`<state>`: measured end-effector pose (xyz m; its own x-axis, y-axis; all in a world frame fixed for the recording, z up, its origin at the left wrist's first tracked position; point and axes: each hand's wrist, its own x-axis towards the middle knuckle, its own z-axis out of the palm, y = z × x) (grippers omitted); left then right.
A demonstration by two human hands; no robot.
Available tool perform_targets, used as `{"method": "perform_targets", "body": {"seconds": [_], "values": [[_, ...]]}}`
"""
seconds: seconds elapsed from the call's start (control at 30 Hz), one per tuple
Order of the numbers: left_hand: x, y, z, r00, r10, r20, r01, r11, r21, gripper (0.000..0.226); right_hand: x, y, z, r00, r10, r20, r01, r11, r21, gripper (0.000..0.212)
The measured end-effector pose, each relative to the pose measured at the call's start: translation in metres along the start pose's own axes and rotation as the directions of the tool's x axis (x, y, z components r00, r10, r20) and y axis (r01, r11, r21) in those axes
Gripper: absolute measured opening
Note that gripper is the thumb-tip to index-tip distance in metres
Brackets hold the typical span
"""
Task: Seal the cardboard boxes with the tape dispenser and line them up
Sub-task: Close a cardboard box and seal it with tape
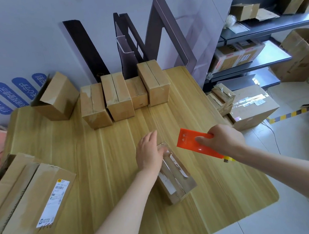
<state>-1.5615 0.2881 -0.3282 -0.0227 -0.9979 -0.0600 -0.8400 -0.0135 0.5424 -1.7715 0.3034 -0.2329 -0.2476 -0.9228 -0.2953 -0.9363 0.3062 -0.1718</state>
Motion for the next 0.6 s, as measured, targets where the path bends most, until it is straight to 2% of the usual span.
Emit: {"method": "perform_targets", "body": {"seconds": [0.03, 0.07, 0.2, 0.37, 0.47, 0.53, 0.6], "values": [[-0.009, -0.005, -0.001, 0.996, -0.029, -0.082, 0.025, 0.998, -0.057, 0.061, -0.001, 0.0, -0.001, 1.0, -0.002, -0.001, 0.002, 1.0, 0.003, 0.047], [-0.017, -0.012, -0.001, 0.991, -0.078, -0.105, 0.066, 0.992, -0.108, 0.054, -0.002, 0.0, -0.001, 1.0, -0.004, 0.0, 0.004, 1.0, 0.006, 0.046], [-0.028, -0.028, 0.002, 0.974, -0.208, 0.089, 0.223, 0.951, -0.216, 0.043, -0.006, -0.005, 0.001, 1.0, -0.011, 0.007, 0.011, 1.0, -0.001, 0.045], [-0.009, -0.023, -0.006, 0.931, -0.285, 0.226, 0.317, 0.941, -0.12, 0.041, -0.01, -0.012, 0.003, 1.0, -0.015, 0.013, 0.015, 1.0, 0.005, 0.045], [-0.004, -0.025, -0.006, 0.896, -0.319, 0.31, 0.378, 0.913, -0.152, 0.05, -0.014, -0.016, 0.0, 1.0, -0.008, 0.004, 0.008, 1.0, 0.009, 0.045], [-0.008, -0.024, -0.006, 0.896, -0.373, 0.241, 0.432, 0.857, -0.28, 0.068, -0.018, -0.016, -0.002, 1.0, 0.011, -0.004, -0.011, 1.0, 0.025, 0.045], [-0.021, -0.022, -0.006, 0.901, -0.432, 0.041, 0.407, 0.808, -0.426, 0.078, -0.024, -0.014, -0.005, 0.999, 0.029, -0.014, -0.029, 0.999, 0.038, 0.045]]}}
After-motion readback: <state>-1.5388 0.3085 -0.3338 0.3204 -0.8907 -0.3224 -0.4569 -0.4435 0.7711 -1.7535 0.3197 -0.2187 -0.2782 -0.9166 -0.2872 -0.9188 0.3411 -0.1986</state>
